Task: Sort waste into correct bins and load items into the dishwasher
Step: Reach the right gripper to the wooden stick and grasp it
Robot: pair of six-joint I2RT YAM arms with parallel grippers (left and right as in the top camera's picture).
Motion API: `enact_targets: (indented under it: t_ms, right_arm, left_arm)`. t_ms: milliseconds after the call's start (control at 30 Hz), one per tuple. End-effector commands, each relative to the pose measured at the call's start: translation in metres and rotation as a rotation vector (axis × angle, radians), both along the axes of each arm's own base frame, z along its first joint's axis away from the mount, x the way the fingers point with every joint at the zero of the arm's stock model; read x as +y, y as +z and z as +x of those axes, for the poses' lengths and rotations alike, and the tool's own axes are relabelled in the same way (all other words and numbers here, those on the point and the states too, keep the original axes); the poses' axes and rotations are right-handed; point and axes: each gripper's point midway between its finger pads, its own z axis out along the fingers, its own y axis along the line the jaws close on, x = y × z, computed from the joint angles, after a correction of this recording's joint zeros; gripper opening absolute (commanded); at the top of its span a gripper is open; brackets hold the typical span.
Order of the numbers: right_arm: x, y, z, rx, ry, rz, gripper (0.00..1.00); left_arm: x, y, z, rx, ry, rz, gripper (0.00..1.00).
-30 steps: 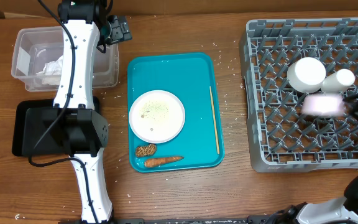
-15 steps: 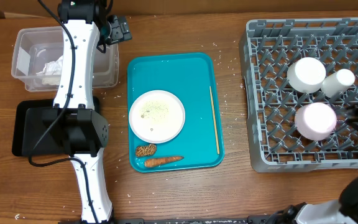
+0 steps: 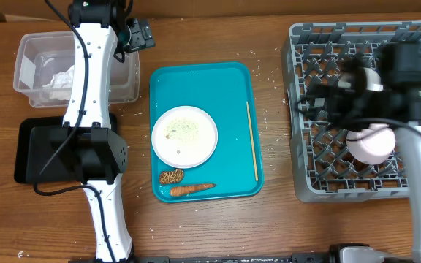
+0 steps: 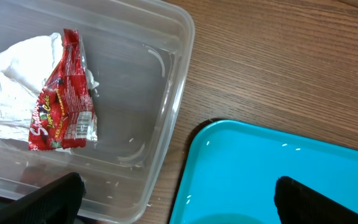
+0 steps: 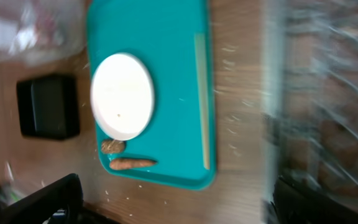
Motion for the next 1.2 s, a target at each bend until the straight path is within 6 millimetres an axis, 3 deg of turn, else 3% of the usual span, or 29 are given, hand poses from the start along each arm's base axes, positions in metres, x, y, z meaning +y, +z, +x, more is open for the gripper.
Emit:
enact_targets:
  t_ms: [0, 100, 233, 333, 467, 600, 733, 833, 1167]
  right_arm:
    - [0.073, -0.025, 0.003, 0.018, 0.146, 0.019, 1.00]
    - [0.110, -0.058, 0.017, 0.031, 0.142, -0.056, 1.00]
    - [0.136, -0.111, 0.034, 0.071, 0.048, -0.201, 1.00]
    - [0.142, -0.145, 0.037, 0.107, 0.021, -0.285, 1.00]
    - [0.132, -0.181, 0.037, 0.160, 0.010, -0.394, 0.99]
    - [0.126, -0.202, 0.035, 0.204, 0.011, -0.440, 0.83]
    - [0.116, -0.215, 0.036, 0.210, 0.009, -0.509, 0.78]
    - [0.116, -0.220, 0.036, 0.217, 0.010, -0.515, 0.67]
    - [0.111, -0.240, 0.036, 0.234, 0.055, -0.564, 0.66]
  left_arm:
    - [-0.002, -0.002, -0.001, 0.004, 0.014, -0.012, 1.00]
    - [-0.002, -0.002, -0.001, 0.004, 0.014, -0.012, 1.00]
    - [-0.002, -0.002, -0.001, 0.004, 0.014, -0.012, 1.00]
    - [-0.002, -0.002, -0.001, 0.004, 0.014, -0.012, 1.00]
    - [-0.002, -0.002, -0.001, 0.004, 0.014, -0.012, 1.00]
    - [-0.002, -0.002, -0.001, 0.004, 0.014, -0.012, 1.00]
    - [-0.002, -0.002, -0.001, 0.004, 0.014, -0.012, 1.00]
    - [-0.002, -0.002, -0.001, 0.004, 0.014, -0.012, 1.00]
    - [-0.002, -0.002, -0.001, 0.004, 0.014, -0.012, 1.00]
